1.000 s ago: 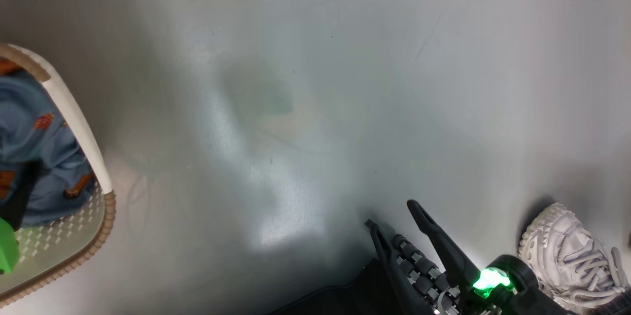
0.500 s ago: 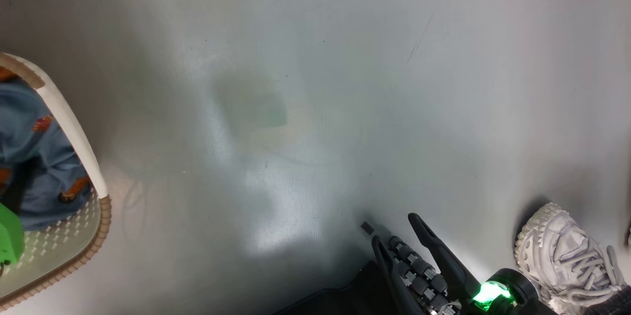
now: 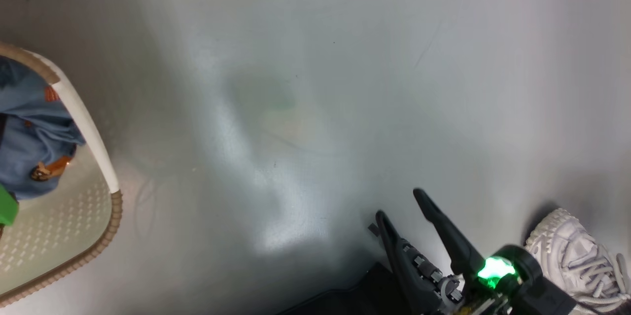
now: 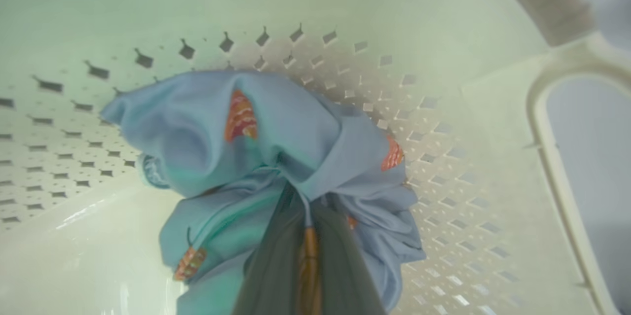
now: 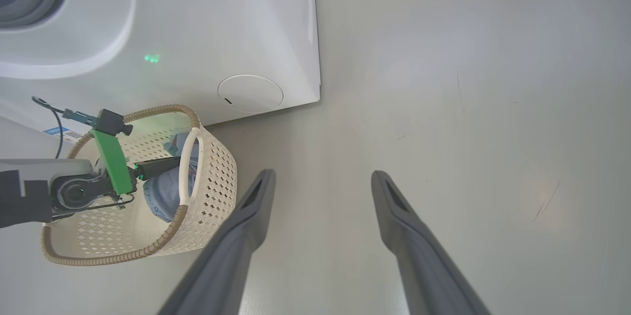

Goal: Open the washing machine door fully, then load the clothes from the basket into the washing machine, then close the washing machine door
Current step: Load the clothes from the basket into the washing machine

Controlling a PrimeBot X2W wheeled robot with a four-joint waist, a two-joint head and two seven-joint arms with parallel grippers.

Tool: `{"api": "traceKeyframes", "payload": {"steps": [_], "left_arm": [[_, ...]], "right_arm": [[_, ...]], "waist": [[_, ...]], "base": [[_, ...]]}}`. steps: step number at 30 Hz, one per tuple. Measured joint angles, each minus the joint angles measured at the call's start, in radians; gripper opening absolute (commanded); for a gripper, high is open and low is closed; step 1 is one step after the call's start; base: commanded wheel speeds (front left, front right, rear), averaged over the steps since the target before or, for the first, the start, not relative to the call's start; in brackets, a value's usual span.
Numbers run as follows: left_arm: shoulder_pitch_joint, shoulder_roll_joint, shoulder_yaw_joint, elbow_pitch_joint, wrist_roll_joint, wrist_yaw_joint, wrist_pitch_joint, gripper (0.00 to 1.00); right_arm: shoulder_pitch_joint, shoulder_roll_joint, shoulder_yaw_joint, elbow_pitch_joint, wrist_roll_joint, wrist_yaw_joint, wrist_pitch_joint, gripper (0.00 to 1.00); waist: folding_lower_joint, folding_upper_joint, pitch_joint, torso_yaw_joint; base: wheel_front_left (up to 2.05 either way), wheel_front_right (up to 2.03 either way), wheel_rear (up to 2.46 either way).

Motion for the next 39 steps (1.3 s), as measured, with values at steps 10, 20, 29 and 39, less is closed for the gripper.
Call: {"api": "traceKeyframes", "payload": {"steps": [10, 20, 29, 39], "left_arm": [[0.153, -0.015, 0.156, -0.175, -0.036, 0.0, 0.0, 0.0], [0.242, -0.097, 0.255, -0.312, -0.049, 0.0, 0.0, 0.0], [0.326, -0.176, 0.327, -0.37, -0.03, 0.0, 0.0, 0.0], [0.395, -0.247, 0.375, -0.402, -0.003, 0.0, 0.0, 0.0]], "right_arm": [[-0.073, -0.001, -0.029, 0.037, 0.001, 0.0, 0.0, 1.0], [-0.131, -0.004, -0.083, 0.101, -0.026, 0.0, 0.0, 1.0], [-0.154, -0.008, -0.103, 0.167, -0.034, 0.0, 0.0, 1.0], [-0.173, -0.014, -0.103, 0.252, -0.037, 0.0, 0.0, 1.0]], "waist": [[0.0, 0.0, -0.034, 0.05], [0.0, 0.0, -0.127, 0.139], [-0.0001, 0.0, -0.229, 0.199], [0.0, 0.0, -0.378, 0.263]], "base": [[0.0, 0.0, 0.0], [0.0, 0.0, 0.0], [0.0, 0.0, 0.0], [0.0, 0.0, 0.0]]}}
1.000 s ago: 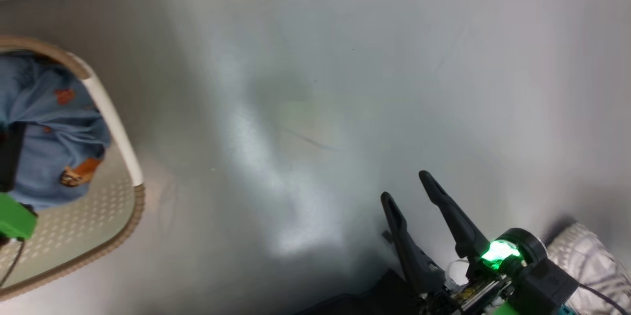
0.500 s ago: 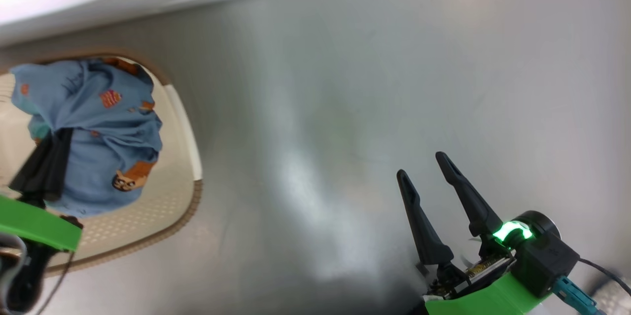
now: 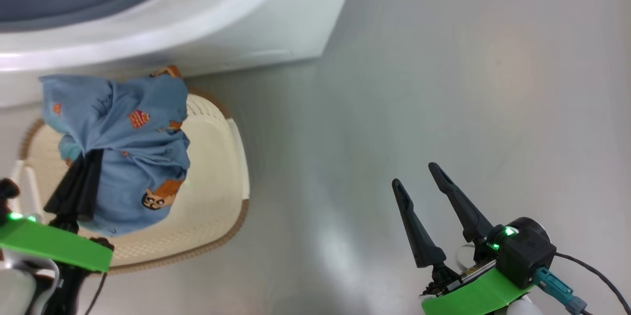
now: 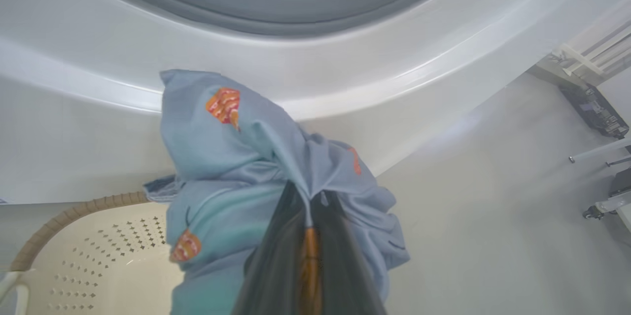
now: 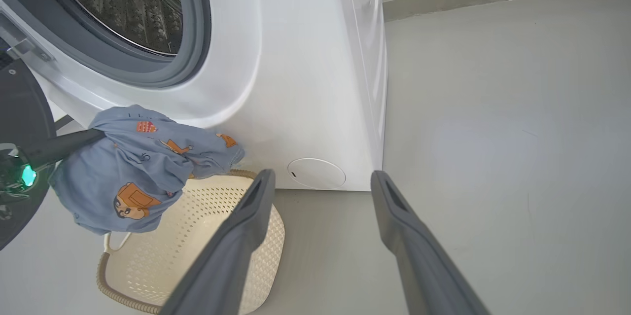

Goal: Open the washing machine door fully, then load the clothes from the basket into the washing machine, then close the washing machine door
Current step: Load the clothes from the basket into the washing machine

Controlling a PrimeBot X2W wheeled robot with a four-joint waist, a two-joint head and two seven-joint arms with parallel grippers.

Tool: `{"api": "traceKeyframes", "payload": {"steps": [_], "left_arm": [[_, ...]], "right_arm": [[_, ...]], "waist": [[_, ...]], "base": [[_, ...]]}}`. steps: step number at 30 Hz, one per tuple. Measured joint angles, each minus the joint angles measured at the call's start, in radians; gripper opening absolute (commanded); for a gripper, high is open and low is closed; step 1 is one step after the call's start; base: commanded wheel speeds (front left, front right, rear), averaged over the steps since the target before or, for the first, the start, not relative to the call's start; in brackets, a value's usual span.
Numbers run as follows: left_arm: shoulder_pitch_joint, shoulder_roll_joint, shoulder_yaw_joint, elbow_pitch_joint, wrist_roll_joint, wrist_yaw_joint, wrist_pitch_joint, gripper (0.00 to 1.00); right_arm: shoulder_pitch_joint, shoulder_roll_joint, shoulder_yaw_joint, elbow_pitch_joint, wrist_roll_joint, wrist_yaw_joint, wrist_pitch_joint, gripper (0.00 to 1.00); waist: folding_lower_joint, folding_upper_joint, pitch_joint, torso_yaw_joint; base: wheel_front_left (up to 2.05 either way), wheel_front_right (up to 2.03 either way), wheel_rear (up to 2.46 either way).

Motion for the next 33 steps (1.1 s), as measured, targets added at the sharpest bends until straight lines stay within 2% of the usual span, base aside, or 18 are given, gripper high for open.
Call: {"api": "traceKeyframes", "payload": {"steps": [16, 33], "left_arm": [[0.093, -0.092, 0.083, -0.059, 0.077, 0.0, 0.0, 0.0], [0.228, -0.201, 0.183, -0.096, 0.322, 0.0, 0.0, 0.0]], "right_arm": [[0.007, -0.003, -0.026, 0.093, 0.008, 0.0, 0.0, 1.0], [0.05, -0.003, -0.124, 0.133, 0.011, 0.0, 0.0, 1.0]], "waist": [[0.0, 0.0, -0.223, 0.065], [0.0, 0.0, -0.441, 0.096]], "base": [[0.0, 0.0, 0.0], [0.0, 0.0, 0.0]]}}
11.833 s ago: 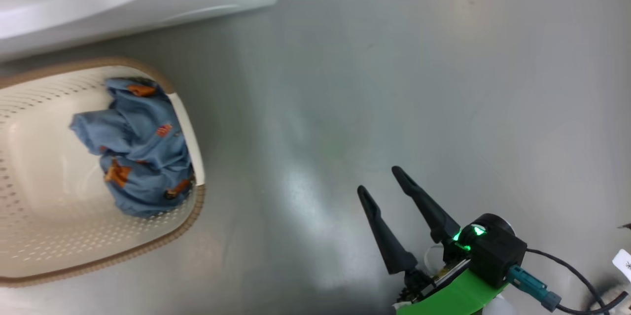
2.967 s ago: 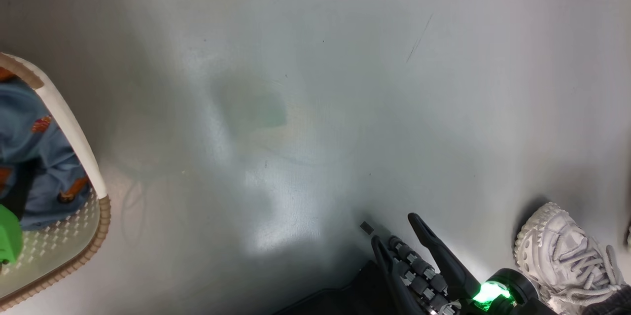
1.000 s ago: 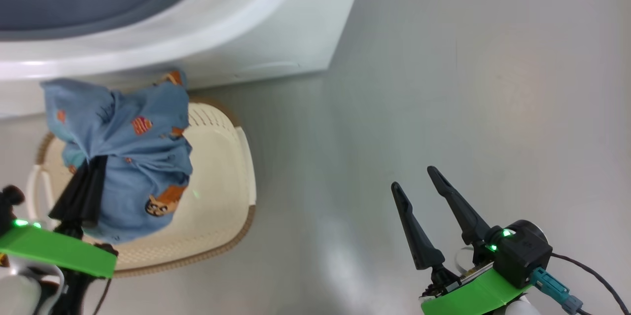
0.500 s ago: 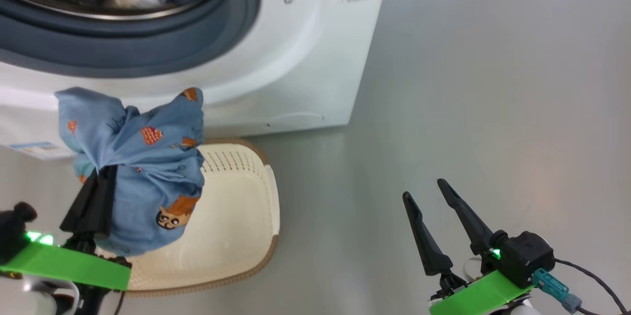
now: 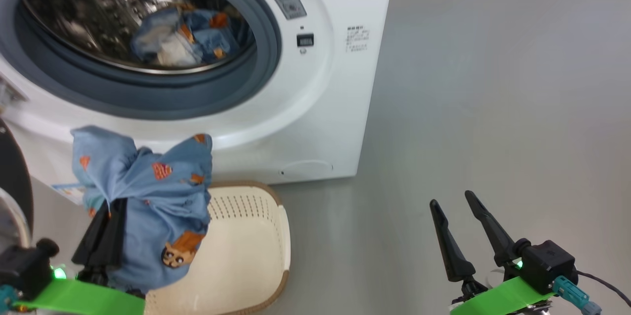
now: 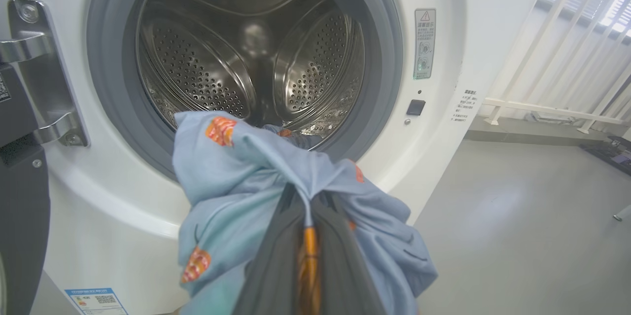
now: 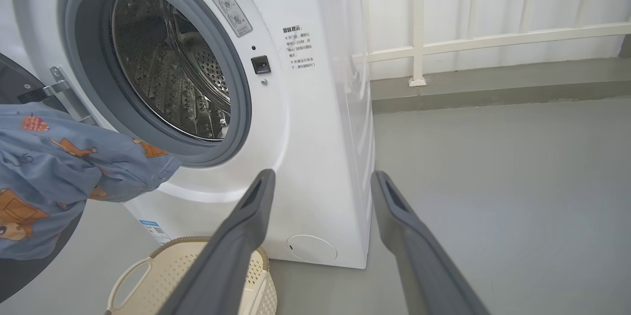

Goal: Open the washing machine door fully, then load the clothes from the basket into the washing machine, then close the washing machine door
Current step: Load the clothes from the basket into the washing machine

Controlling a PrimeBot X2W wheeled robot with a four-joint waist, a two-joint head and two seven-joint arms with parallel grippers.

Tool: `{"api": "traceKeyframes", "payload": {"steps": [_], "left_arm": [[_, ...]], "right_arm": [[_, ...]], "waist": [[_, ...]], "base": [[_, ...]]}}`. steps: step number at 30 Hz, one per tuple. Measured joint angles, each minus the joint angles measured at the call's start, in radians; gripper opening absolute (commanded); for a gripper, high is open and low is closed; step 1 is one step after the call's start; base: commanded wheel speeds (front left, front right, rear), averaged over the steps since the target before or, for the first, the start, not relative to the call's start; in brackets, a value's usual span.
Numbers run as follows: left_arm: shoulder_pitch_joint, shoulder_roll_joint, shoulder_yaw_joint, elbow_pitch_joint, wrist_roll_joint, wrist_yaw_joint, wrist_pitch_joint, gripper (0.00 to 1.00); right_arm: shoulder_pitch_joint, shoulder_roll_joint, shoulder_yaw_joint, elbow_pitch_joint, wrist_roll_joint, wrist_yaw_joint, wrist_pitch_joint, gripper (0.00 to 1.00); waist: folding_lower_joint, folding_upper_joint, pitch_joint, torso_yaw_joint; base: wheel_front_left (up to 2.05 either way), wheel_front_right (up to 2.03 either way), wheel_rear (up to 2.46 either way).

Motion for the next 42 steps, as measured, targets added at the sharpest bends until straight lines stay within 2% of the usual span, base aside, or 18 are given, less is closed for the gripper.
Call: {"api": "traceKeyframes", "payload": {"steps": [9, 22, 30, 42], "left_arm": [[0.094, -0.058, 0.079, -0.009, 0.093, 0.0, 0.0, 0.0], [0.185, -0.16, 0.193, -0.061, 0.207, 0.0, 0.0, 0.0], [0.227, -0.184, 0.238, -0.072, 0.242, 0.0, 0.0, 0.0], [0.236, -0.194, 0.227, -0.076, 0.237, 0.0, 0.0, 0.0]], "right_arm": [[0.026, 0.0, -0.01, 0.002, -0.013, 0.0, 0.0, 1.0], [0.059, 0.001, -0.034, -0.006, -0.029, 0.0, 0.0, 1.0], [0.061, 0.001, -0.037, -0.006, -0.029, 0.0, 0.0, 1.0], [0.061, 0.001, -0.027, -0.008, -0.012, 0.0, 0.0, 1.0]], "waist": [[0.0, 0.0, -0.092, 0.0], [0.0, 0.0, -0.162, -0.03], [0.0, 0.0, -0.179, -0.032], [0.0, 0.0, -0.152, -0.037]], "base": [[0.0, 0.0, 0.0], [0.0, 0.0, 0.0], [0.0, 0.0, 0.0], [0.0, 0.0, 0.0]]}}
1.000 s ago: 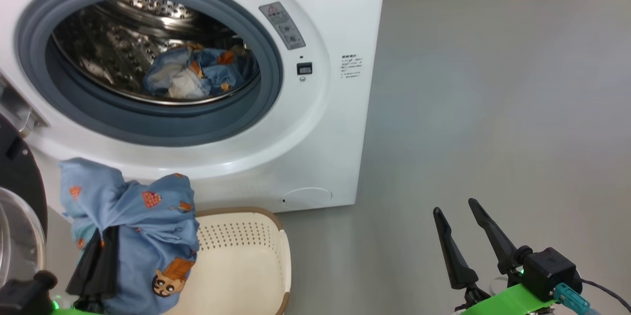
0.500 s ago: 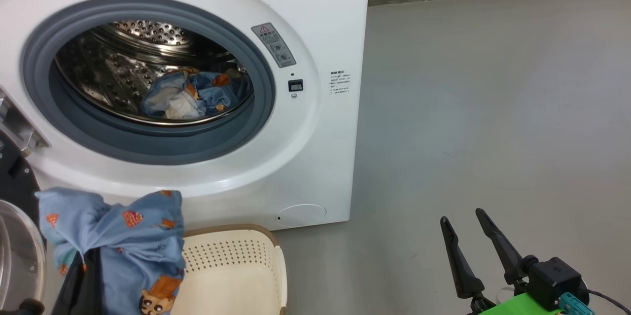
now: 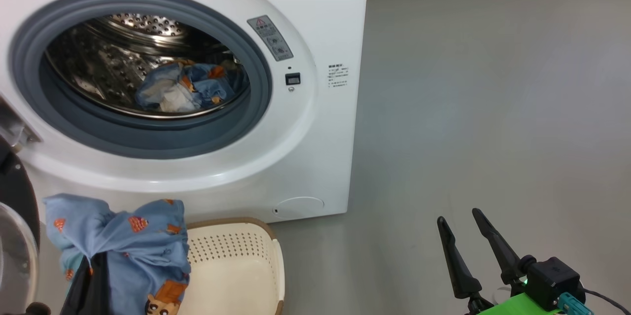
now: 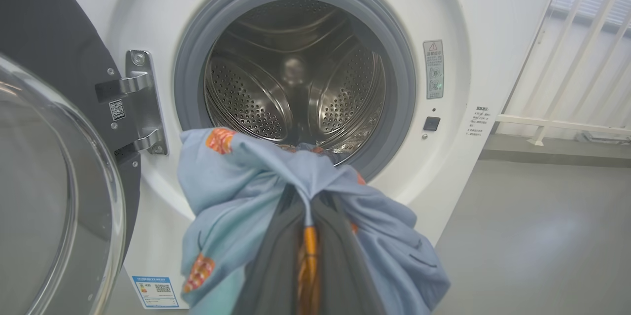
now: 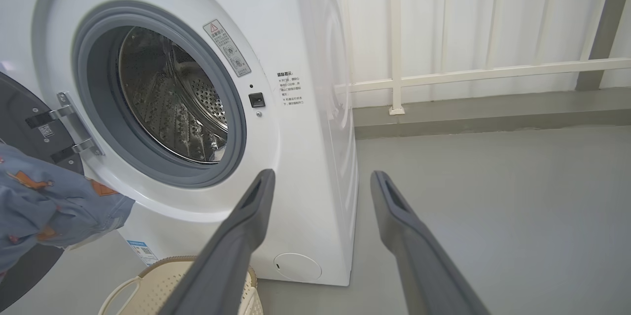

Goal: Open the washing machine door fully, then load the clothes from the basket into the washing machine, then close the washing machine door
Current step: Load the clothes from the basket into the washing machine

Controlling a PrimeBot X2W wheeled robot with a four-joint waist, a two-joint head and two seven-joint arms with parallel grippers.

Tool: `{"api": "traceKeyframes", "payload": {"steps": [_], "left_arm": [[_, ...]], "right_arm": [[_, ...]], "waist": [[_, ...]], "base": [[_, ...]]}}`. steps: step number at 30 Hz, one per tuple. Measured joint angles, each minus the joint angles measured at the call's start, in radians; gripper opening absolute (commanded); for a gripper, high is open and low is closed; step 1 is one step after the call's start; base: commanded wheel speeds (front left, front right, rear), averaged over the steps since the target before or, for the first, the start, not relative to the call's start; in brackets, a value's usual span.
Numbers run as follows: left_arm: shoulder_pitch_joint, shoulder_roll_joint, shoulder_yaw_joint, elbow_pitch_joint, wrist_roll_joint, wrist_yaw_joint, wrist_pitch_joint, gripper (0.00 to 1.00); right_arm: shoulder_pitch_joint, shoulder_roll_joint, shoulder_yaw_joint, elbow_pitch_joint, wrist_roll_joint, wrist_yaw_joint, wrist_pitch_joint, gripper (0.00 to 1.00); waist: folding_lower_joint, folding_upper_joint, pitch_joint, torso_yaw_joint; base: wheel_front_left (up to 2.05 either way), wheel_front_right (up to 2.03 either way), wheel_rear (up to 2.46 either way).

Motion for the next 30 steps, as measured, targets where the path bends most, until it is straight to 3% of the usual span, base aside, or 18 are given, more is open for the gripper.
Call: {"api": "traceKeyframes", "payload": {"steps": [5, 10, 23, 30], "left_arm": [[-0.042, 0.011, -0.014, -0.002, -0.028, 0.0, 0.0, 0.0], [-0.133, 0.058, -0.025, -0.005, -0.073, 0.0, 0.0, 0.0], [-0.448, 0.248, -0.001, 0.016, -0.257, 0.0, -0.001, 0.0], [-0.574, 0.366, -0.012, 0.039, -0.294, 0.0, -0.001, 0.0]], "right_arm": [[0.0, 0.0, 0.015, -0.017, 0.003, 0.0, 0.0, 1.0], [0.0, 0.0, 0.028, -0.05, 0.002, 0.0, 0.0, 1.0], [-0.002, 0.0, 0.121, -0.185, -0.024, 0.0, 0.0, 1.0], [-0.001, 0.001, 0.156, -0.249, -0.02, 0.0, 0.0, 1.0]], "waist": [[0.0, 0.0, 0.039, -0.013], [0.0, 0.0, 0.094, -0.031], [0.0, 0.0, 0.304, -0.099], [0.0, 0.0, 0.428, -0.148]], "base": [[0.0, 0.0, 0.0], [0.0, 0.0, 0.0], [0.0, 0.0, 0.0], [0.0, 0.0, 0.0]]}}
